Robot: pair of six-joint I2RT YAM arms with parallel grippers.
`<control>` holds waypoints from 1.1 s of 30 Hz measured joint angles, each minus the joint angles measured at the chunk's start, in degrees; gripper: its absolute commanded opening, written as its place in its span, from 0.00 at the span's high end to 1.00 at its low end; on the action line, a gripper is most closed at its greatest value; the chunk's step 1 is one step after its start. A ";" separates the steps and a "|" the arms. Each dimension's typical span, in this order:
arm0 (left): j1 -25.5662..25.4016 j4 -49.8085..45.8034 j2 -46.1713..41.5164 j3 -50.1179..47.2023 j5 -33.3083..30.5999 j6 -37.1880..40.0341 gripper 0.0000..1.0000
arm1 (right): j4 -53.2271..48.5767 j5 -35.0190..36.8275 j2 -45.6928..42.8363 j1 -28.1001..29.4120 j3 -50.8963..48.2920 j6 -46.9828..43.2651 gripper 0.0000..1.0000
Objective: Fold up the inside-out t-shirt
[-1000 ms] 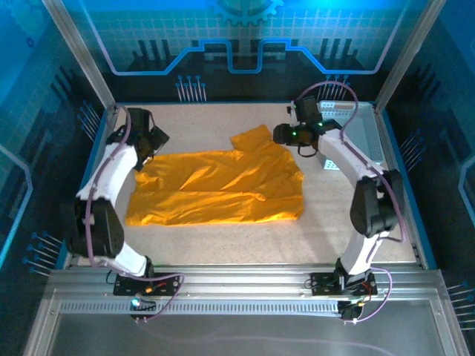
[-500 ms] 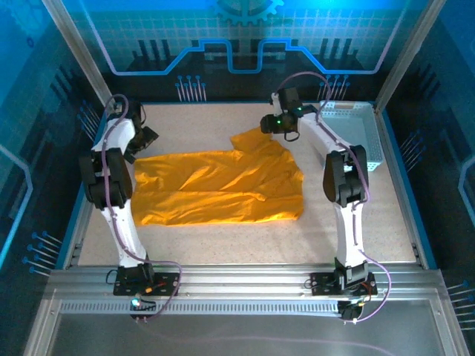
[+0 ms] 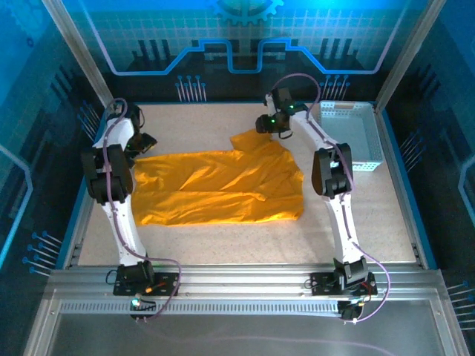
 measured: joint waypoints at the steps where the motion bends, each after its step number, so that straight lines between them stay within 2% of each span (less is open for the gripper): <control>1: 0.04 0.00 0.09 0.02 0.02 -0.07 0.16 | -0.28 0.00 0.55 0.04 0.92 0.00 0.47; 12: 0.44 -0.35 3.30 0.48 0.00 -0.13 0.33 | -4.31 0.02 8.55 0.76 12.44 0.07 0.46; 15: 0.55 -0.37 3.30 0.48 0.02 -0.13 0.36 | -7.45 0.90 13.62 0.87 21.40 0.31 0.46; 19: 0.55 -0.33 3.30 0.48 0.07 -0.11 0.41 | -13.77 3.52 24.44 0.98 41.88 1.25 0.46; 20: 0.57 -0.33 3.30 0.48 0.07 -0.11 0.42 | -14.32 4.02 25.75 0.98 43.91 1.57 0.46; 25: 0.59 -0.26 3.30 0.44 0.31 -0.09 0.46 | -17.38 5.44 27.41 0.98 44.54 3.17 0.48; 33: 0.59 0.11 3.28 0.37 0.72 -0.09 0.55 | -19.96 6.05 29.24 0.96 47.25 4.83 0.64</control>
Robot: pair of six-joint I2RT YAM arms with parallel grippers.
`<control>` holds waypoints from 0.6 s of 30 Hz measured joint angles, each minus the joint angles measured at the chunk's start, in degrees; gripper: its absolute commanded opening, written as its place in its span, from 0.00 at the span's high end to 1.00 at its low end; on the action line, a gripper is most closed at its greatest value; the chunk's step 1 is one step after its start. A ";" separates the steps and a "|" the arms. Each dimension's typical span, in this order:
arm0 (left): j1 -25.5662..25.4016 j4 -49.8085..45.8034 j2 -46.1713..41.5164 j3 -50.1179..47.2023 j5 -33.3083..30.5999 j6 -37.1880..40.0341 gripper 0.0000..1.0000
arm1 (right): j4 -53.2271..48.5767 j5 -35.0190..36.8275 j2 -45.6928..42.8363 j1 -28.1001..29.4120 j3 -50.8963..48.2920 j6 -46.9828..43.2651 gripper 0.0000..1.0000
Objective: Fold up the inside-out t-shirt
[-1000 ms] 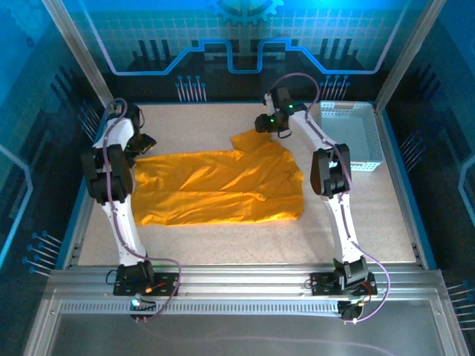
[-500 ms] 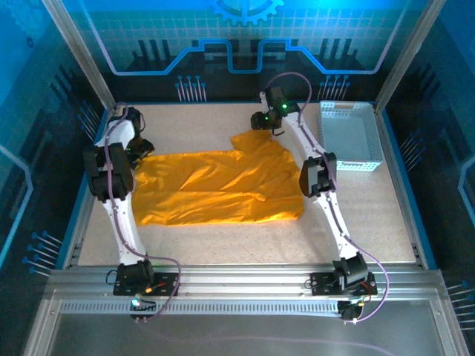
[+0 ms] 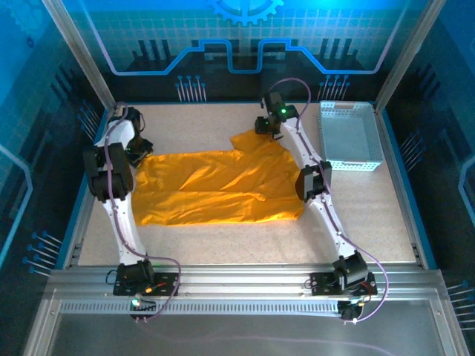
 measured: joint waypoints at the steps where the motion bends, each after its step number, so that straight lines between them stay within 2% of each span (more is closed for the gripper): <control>1: 0.00 0.09 0.00 0.00 0.15 0.00 0.55 | 0.09 0.00 -0.07 0.00 -0.35 0.20 0.65; 6: 0.00 0.44 -0.31 -0.44 0.31 -0.02 0.63 | 0.17 -0.42 -0.94 -0.11 -2.27 1.46 0.86; 8: 0.00 0.66 -0.39 -0.66 0.63 0.02 0.65 | -0.59 -0.33 -0.90 -0.09 -1.75 1.88 0.91; 11: 0.00 0.83 -0.48 -0.76 1.03 0.04 0.69 | -3.32 0.24 -0.59 0.02 -0.13 1.97 0.93; 14: 0.09 1.29 -0.68 -1.18 1.25 0.28 0.80 | -4.44 0.90 -0.61 0.04 0.26 1.44 0.97; 18: 0.44 2.12 -1.44 -2.38 1.77 0.13 0.85 | -4.87 1.64 -0.87 -0.04 0.28 -0.07 1.00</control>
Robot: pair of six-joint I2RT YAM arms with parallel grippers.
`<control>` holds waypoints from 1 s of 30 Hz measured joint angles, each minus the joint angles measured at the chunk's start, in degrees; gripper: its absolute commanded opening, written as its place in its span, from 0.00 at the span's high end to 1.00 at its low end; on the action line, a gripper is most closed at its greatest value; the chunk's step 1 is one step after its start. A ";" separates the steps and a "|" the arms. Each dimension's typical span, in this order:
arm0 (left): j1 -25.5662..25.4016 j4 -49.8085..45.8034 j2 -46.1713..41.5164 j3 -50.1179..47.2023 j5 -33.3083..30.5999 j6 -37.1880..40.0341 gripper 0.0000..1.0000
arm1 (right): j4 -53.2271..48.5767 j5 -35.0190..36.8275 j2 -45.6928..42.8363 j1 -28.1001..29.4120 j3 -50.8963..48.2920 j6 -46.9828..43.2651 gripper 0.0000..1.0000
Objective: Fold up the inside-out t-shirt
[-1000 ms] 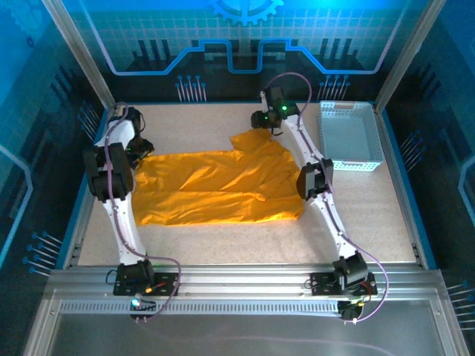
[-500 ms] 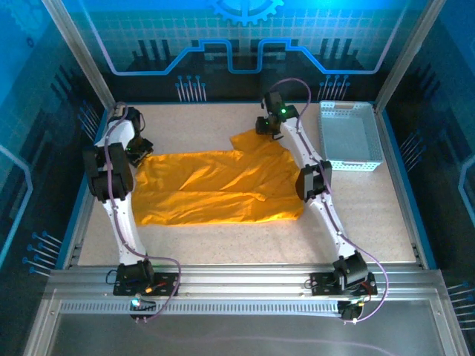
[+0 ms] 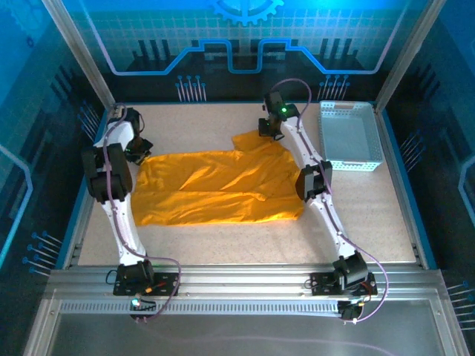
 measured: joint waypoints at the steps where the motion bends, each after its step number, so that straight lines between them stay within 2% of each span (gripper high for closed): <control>1: 0.09 0.04 0.00 0.00 0.13 0.02 0.85 | -0.09 0.04 -0.22 -0.07 0.00 -0.22 1.00; 10: 0.20 1.73 -3.65 -3.56 0.13 0.04 0.84 | -2.12 0.13 -6.80 -1.29 0.00 -1.60 1.00; 18: 0.20 3.63 -11.56 -7.32 0.11 0.04 0.84 | -5.53 1.01 -13.35 -1.36 0.26 -3.63 1.00; 30: 0.20 6.86 -19.28 -16.52 0.28 0.31 0.84 | -17.09 9.35 -14.73 1.70 0.35 -7.39 1.00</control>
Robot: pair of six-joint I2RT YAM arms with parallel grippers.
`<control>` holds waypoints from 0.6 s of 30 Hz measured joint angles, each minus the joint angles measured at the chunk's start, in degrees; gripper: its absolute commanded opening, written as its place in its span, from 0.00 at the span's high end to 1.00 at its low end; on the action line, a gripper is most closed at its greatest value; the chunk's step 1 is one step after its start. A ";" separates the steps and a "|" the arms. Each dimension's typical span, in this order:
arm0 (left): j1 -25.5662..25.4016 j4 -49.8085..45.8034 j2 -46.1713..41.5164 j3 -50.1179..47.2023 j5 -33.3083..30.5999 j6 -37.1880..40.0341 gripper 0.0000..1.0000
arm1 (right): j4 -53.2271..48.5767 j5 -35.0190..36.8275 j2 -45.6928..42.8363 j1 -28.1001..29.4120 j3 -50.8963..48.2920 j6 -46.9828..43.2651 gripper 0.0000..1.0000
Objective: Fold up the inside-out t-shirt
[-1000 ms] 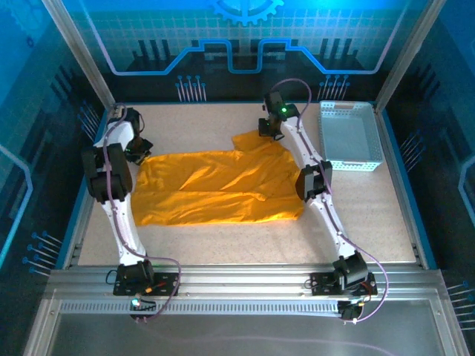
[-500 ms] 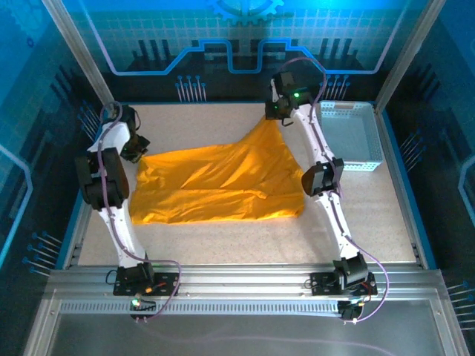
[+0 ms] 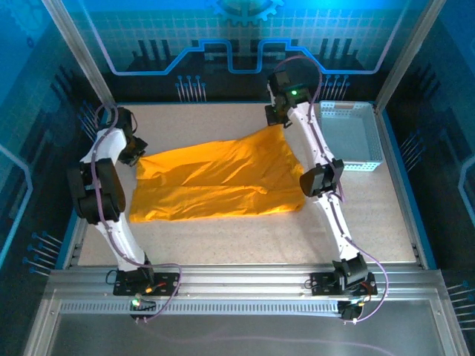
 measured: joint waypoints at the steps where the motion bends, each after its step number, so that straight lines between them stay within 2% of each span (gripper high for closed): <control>1: 0.00 0.26 -0.76 -0.81 0.13 0.00 0.84 | -1.16 0.20 -0.02 0.33 0.00 -0.44 1.00; 8: -0.02 2.67 -5.84 -6.56 0.72 0.59 0.84 | -8.39 -0.26 -1.81 0.92 -0.48 -1.86 1.00; 18: -0.07 4.76 -10.67 -11.13 0.70 1.68 0.84 | -10.75 1.62 -14.69 5.42 -4.96 -1.84 1.00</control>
